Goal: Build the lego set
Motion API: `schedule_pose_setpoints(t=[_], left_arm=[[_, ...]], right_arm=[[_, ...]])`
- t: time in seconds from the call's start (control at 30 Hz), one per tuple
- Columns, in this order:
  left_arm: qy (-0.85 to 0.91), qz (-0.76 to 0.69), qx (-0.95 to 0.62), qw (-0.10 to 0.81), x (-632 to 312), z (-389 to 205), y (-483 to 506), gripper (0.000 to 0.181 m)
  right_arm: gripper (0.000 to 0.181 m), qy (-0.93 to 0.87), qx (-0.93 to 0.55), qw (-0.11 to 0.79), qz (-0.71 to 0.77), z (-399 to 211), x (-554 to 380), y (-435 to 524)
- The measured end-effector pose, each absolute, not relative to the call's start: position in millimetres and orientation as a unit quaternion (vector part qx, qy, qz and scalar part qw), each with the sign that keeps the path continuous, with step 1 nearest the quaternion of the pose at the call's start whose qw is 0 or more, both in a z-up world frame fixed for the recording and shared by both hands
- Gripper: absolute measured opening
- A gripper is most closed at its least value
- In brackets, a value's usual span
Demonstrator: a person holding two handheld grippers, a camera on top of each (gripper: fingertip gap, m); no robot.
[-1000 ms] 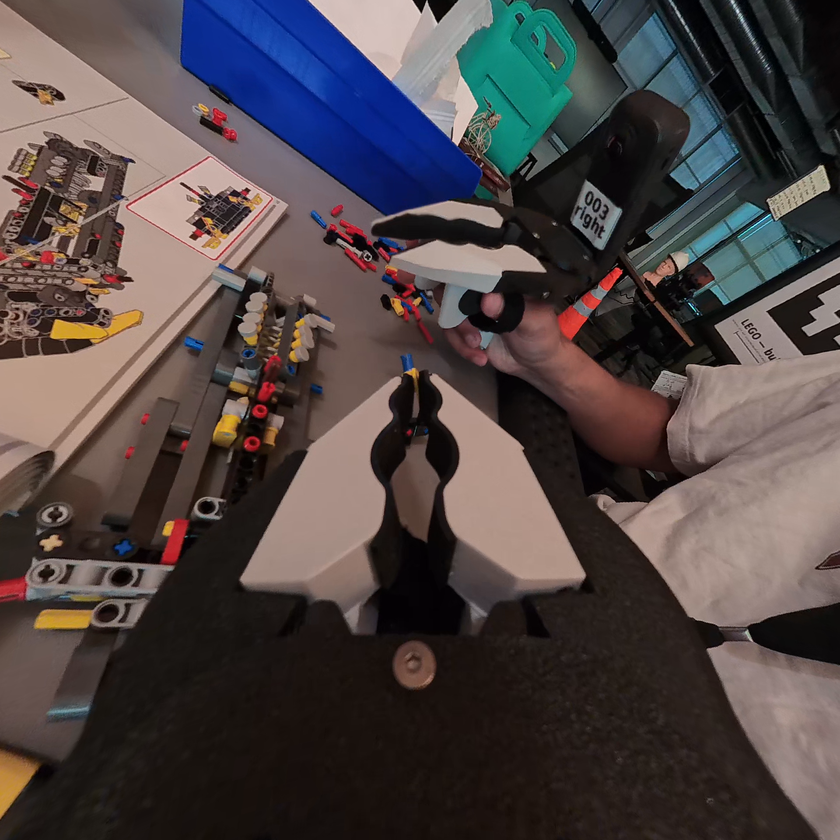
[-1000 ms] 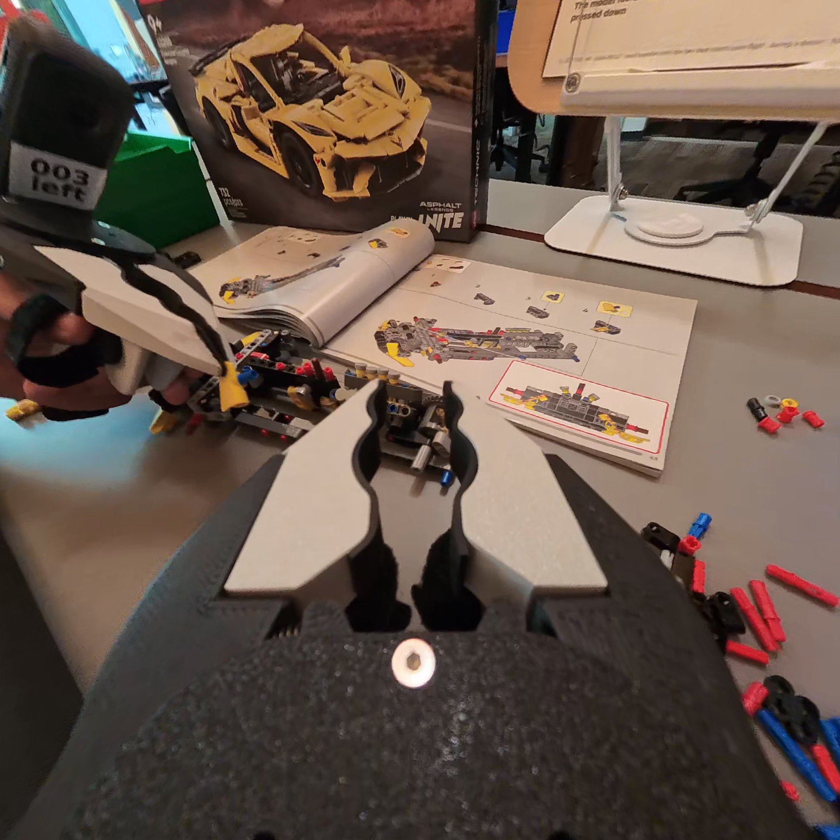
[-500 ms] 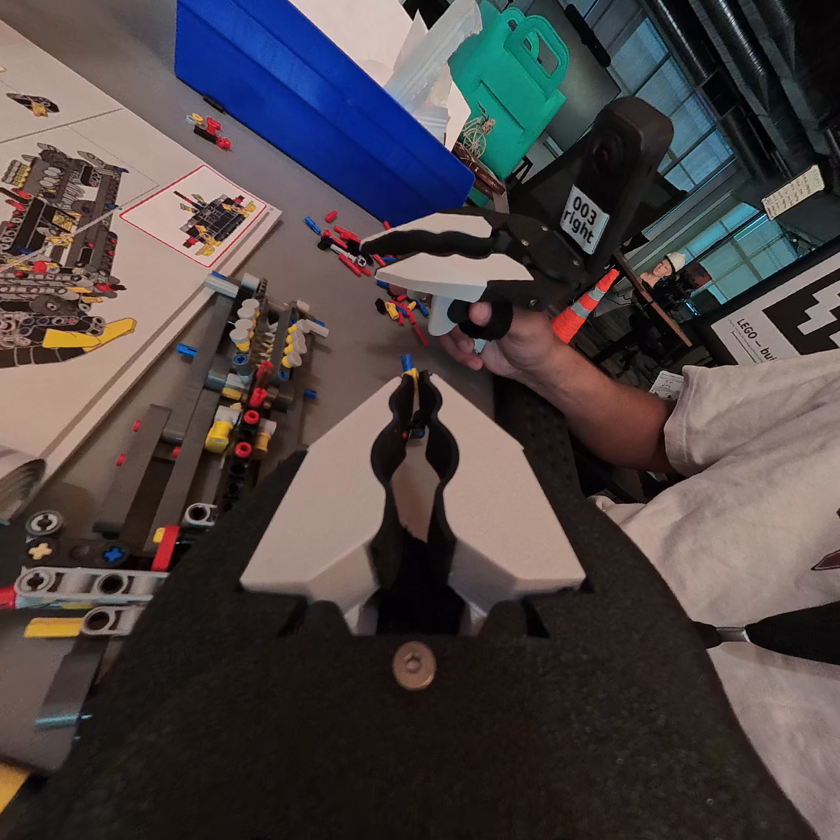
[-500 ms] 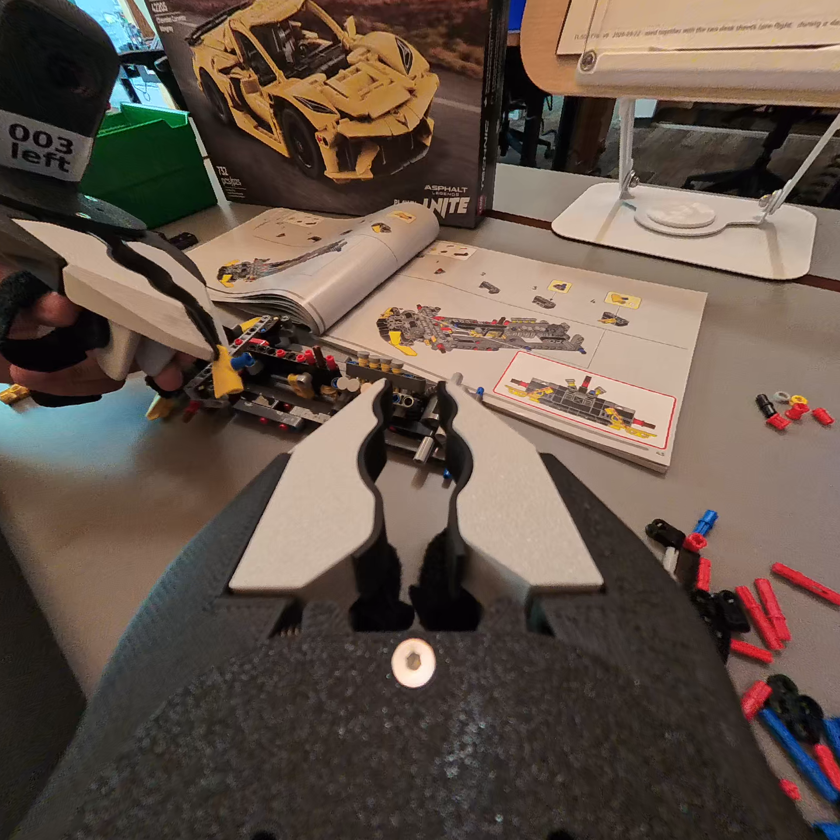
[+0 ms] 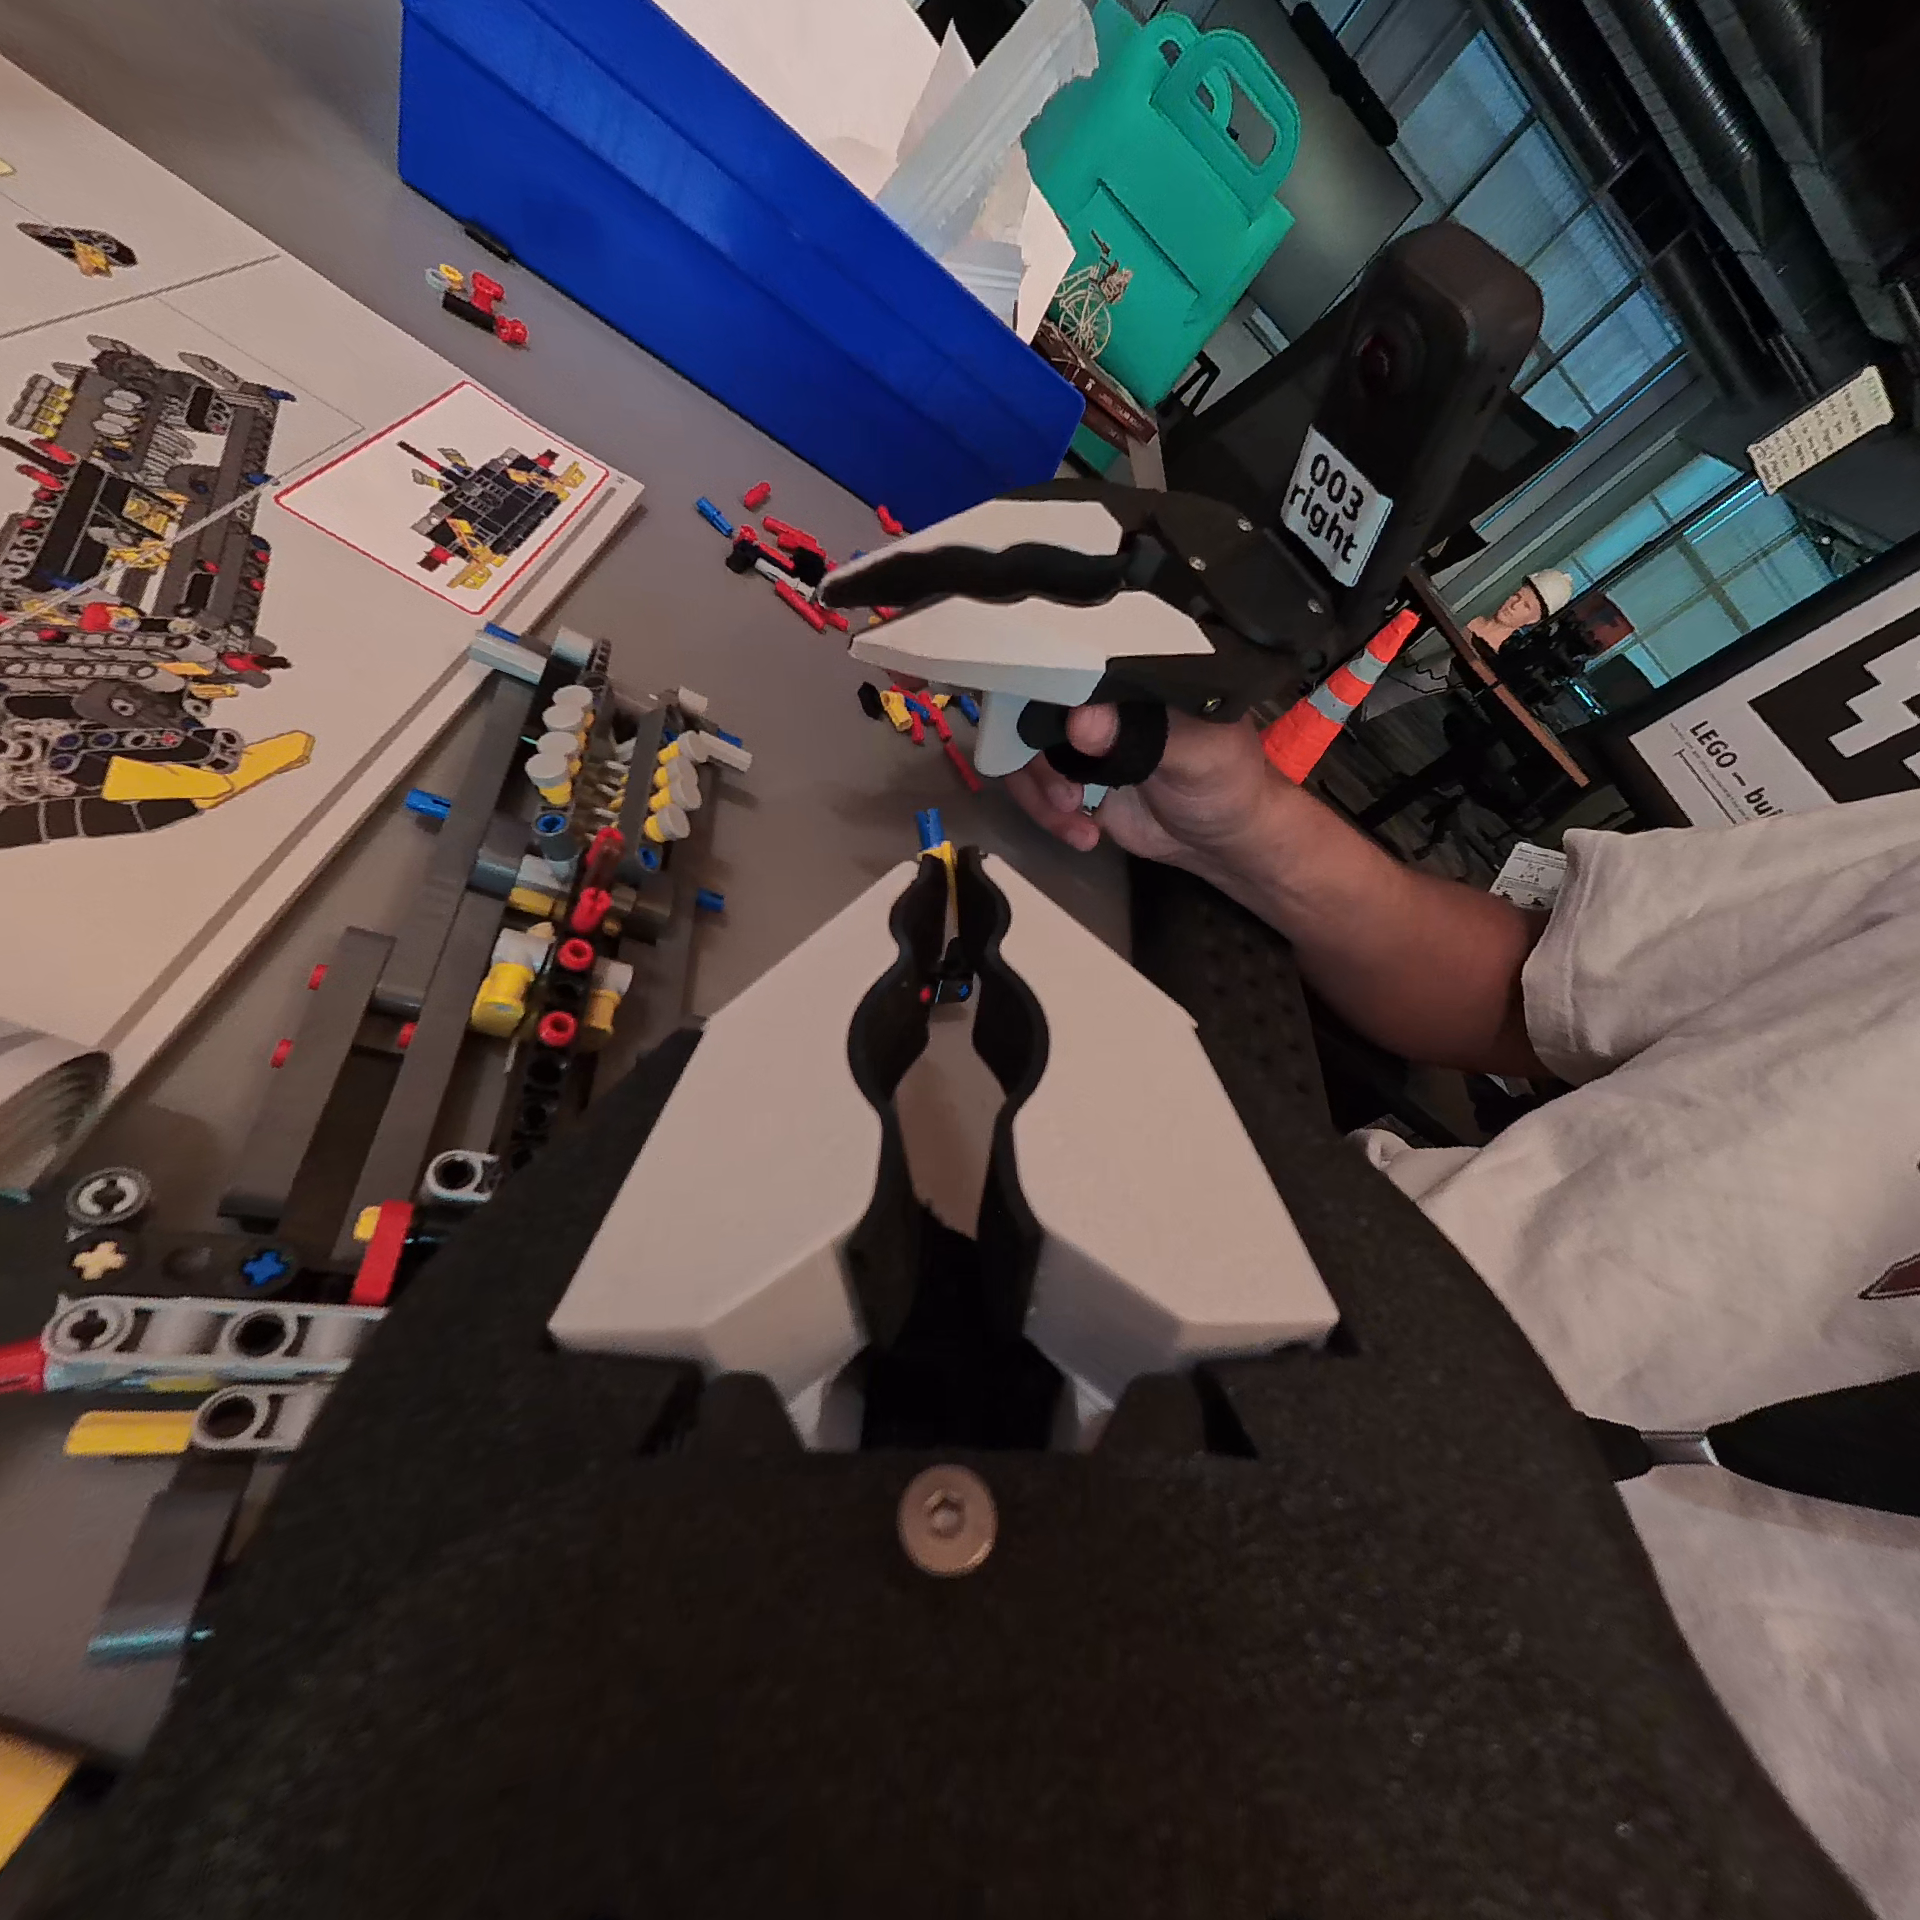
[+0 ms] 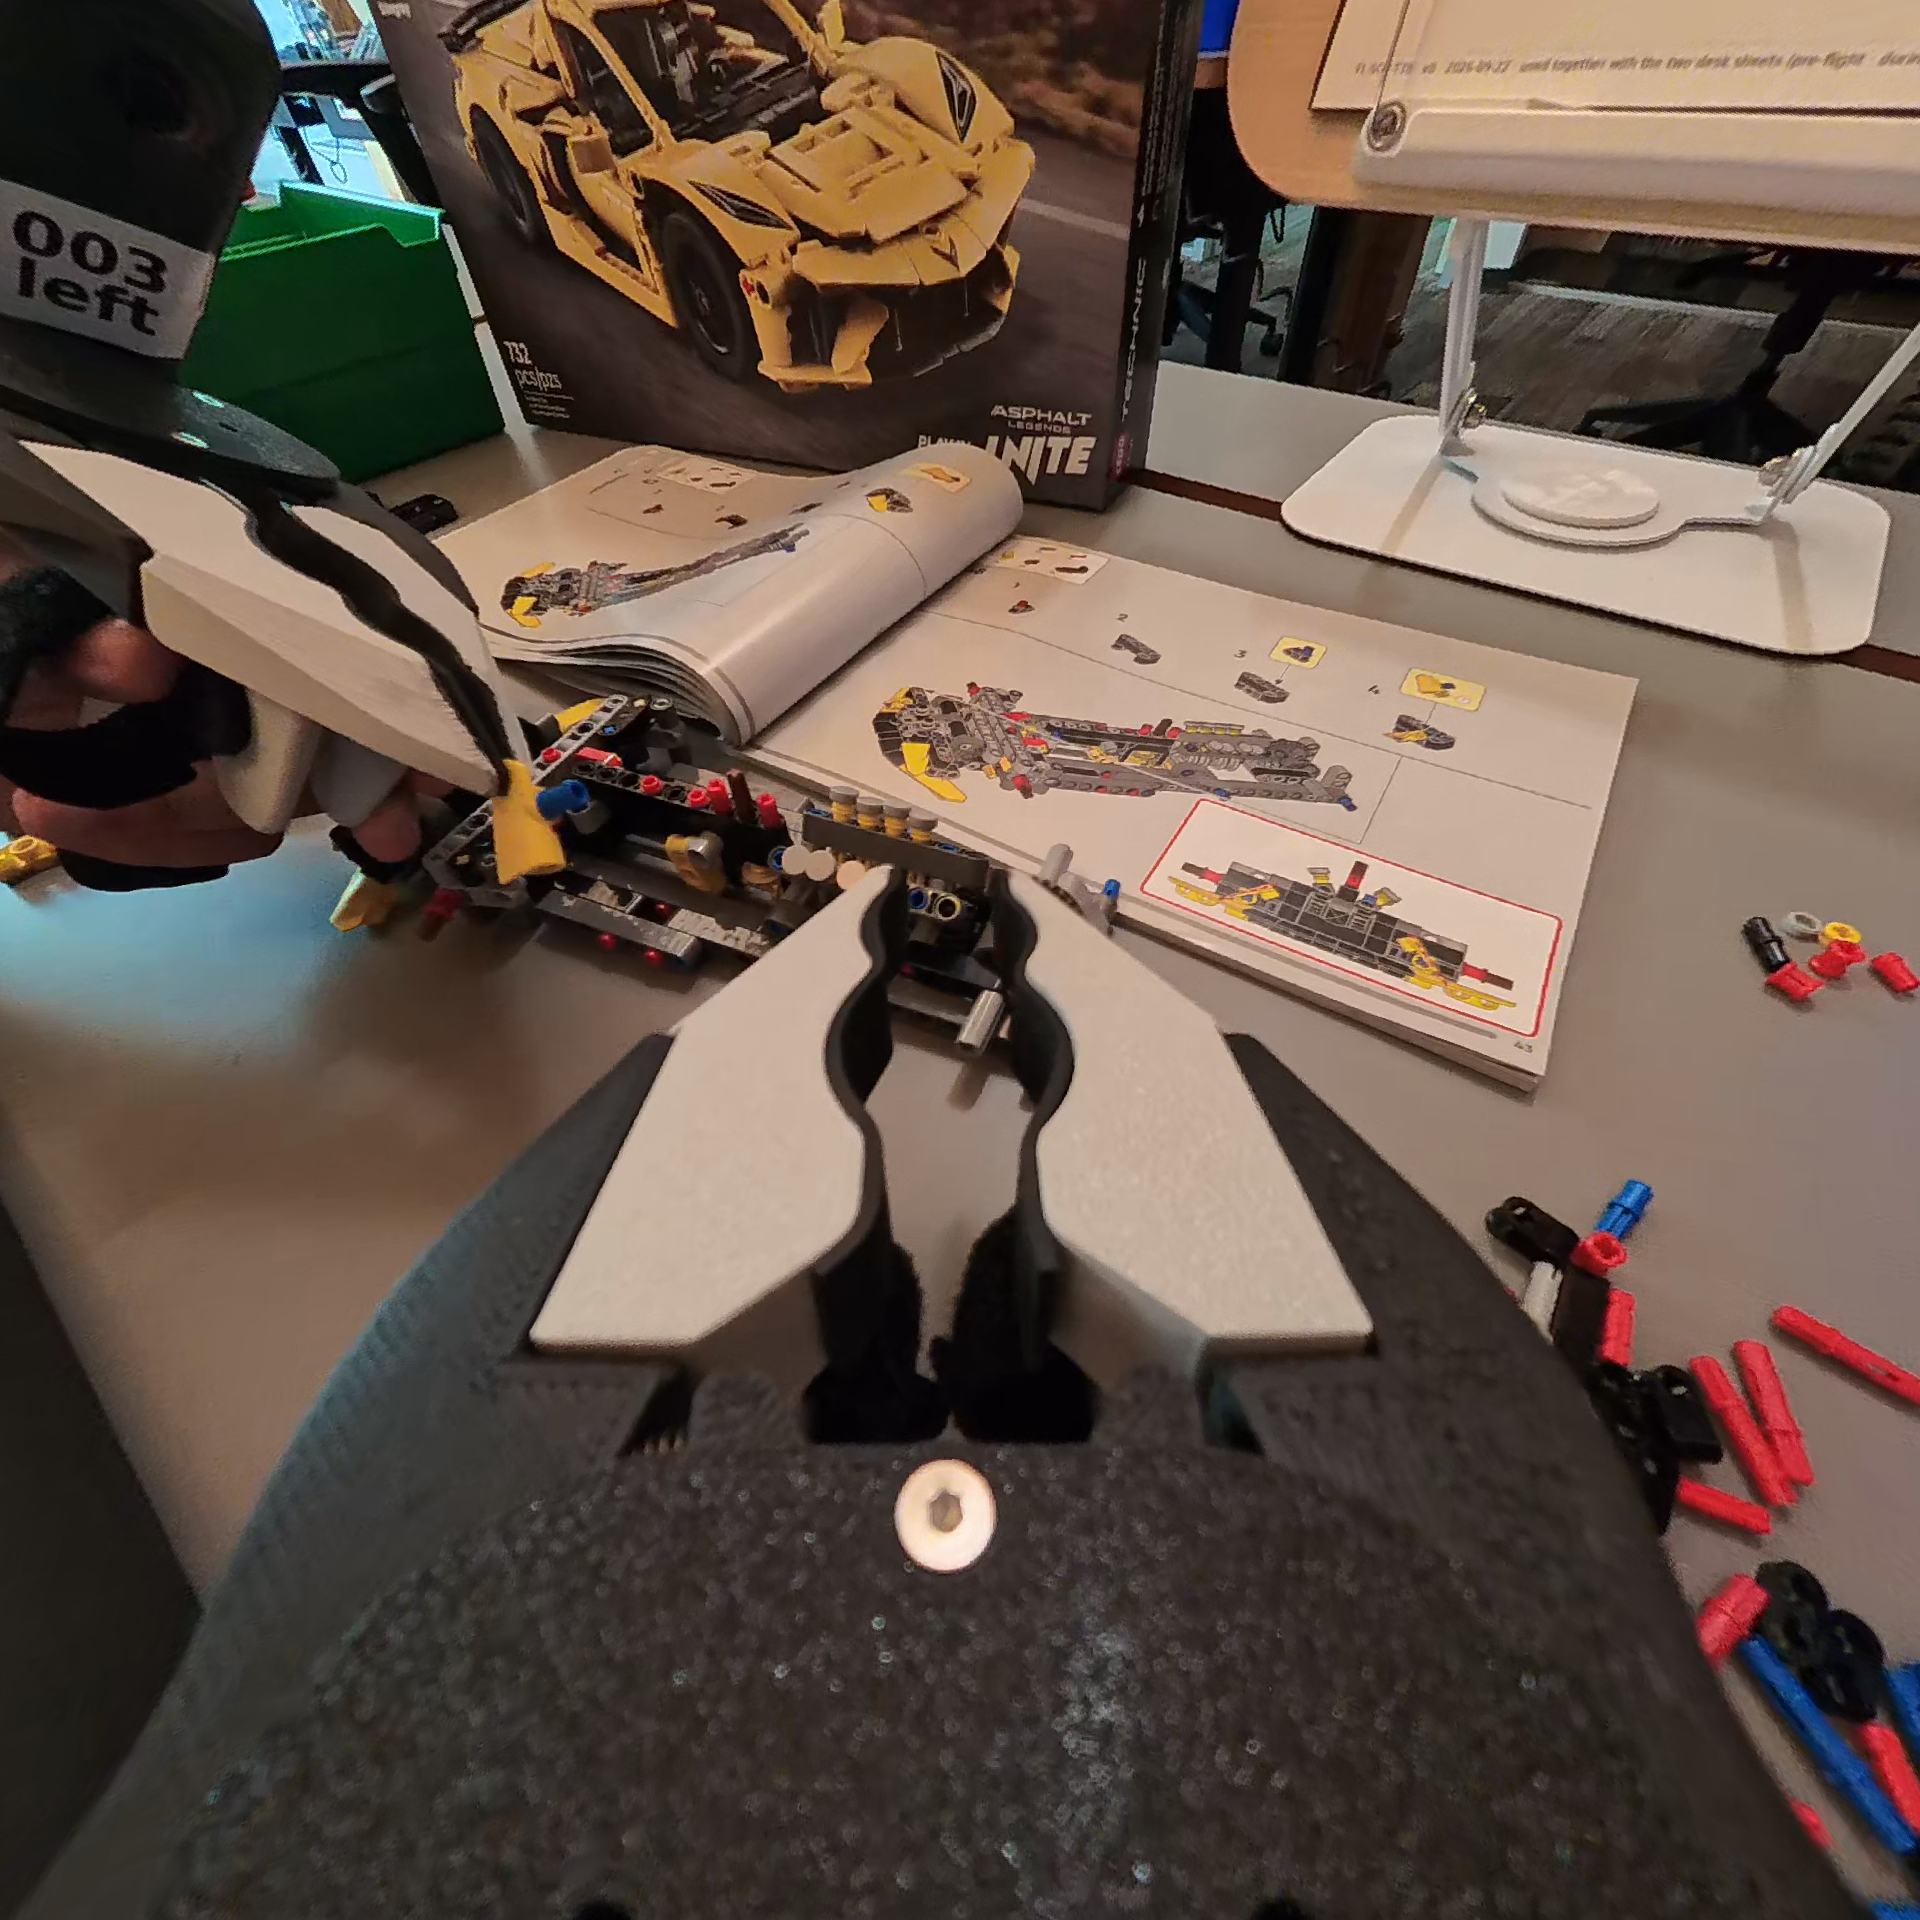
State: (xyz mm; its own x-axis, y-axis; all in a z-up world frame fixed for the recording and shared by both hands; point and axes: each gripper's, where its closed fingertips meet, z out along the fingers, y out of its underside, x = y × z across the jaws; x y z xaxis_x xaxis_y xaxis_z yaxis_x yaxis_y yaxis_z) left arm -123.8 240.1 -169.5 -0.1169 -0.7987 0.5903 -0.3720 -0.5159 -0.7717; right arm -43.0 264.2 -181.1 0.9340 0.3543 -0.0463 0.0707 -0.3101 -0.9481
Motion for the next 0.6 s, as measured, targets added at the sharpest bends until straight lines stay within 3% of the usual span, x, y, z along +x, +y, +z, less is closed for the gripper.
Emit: schedule_pose_setpoints(t=[0.47,0.6], left_arm=[[0.458,-0.593,-0.637,0.179,-123.9,-168.4,239.5,0.000],[0.466,-0.624,-0.611,0.141,-126.0,-161.0,224.8,0.000]], right_arm=[[0.014,-0.160,-0.786,0.580,0.144,-175.6,-55.1,260.1],[0.019,-0.214,-0.726,0.560,0.337,-153.7,-104.0,231.1]])
